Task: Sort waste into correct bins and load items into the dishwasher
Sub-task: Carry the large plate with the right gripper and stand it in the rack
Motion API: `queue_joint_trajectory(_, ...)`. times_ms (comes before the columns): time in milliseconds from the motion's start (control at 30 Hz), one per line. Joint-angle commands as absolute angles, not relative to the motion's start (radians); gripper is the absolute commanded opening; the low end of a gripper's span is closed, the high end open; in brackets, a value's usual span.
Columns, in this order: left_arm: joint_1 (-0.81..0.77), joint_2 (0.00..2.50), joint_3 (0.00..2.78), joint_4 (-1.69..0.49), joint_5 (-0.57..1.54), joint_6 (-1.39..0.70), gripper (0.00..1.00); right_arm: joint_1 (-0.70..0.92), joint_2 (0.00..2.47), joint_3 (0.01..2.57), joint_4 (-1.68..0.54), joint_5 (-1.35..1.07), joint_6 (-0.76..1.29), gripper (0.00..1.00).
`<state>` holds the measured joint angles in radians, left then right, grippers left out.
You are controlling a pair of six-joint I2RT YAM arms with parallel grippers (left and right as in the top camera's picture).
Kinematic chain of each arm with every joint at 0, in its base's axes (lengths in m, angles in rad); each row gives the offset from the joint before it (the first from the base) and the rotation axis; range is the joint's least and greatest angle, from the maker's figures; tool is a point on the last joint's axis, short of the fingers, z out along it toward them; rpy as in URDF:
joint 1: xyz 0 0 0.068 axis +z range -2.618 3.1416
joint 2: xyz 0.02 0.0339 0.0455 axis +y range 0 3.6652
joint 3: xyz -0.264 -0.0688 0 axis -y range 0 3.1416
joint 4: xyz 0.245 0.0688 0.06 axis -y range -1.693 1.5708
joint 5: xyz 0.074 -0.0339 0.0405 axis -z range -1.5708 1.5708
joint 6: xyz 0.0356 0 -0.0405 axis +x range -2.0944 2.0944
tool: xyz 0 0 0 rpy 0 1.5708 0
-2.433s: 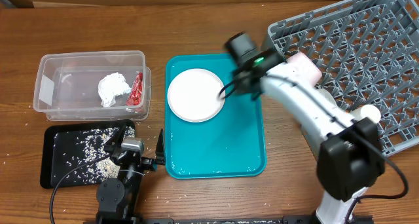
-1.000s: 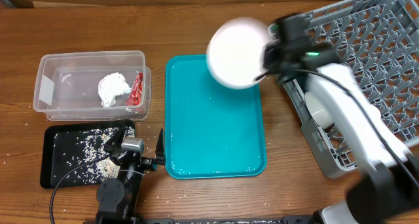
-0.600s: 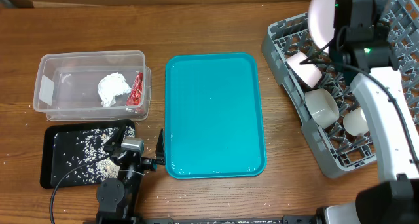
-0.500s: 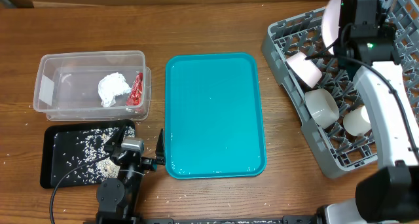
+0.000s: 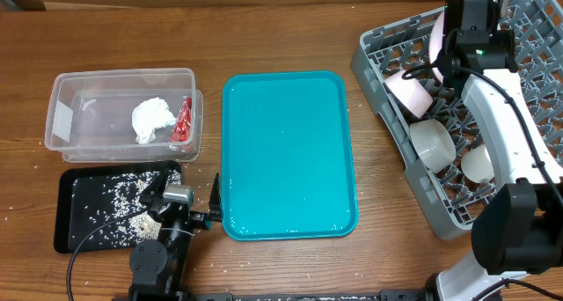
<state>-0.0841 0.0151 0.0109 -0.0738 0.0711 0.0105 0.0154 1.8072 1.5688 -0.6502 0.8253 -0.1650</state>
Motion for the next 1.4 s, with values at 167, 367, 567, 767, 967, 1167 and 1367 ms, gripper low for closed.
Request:
queue_joint_trajectory(167, -0.077, 0.005, 0.005, -0.072, 0.064, 0.023, 1.0, 0.015, 1.809, 1.57, -0.622, 0.717, -0.349, 0.08)
queue_joint_trajectory(367, -0.077, 0.005, 0.005, -0.072, 0.064, 0.023, 1.0, 0.038, 1.802, 1.57, -0.614, 0.744, -0.314, 0.49)
queue_joint_trajectory(567, -0.077, 0.005, 0.005, -0.072, 0.064, 0.023, 1.0, 0.111, 1.742, 1.57, -0.665, 0.79, -0.102, 0.58)
queue_joint_trajectory(767, -0.077, 0.005, 0.005, -0.072, 0.064, 0.023, 1.0, 0.133, 1.684, 1.571, -0.649, 0.754, 0.034, 0.18)
queue_joint_trajectory(967, -0.077, 0.005, 0.005, -0.072, 0.064, 0.023, 1.0, -0.083, 1.684, 1.571, -0.652, 0.352, 0.041, 0.1)
queue_joint_trajectory(1167, -0.077, 0.005, 0.005, -0.072, 0.064, 0.023, 1.0, -0.29, 1.729, 1.571, -0.601, 0.019, 0.08, 0.1)
queue_joint_trajectory(1367, -0.077, 0.005, 0.005, -0.072, 0.064, 0.023, 1.0, -0.328, 1.81, 1.57, -0.592, -0.138, 0.078, 0.1)
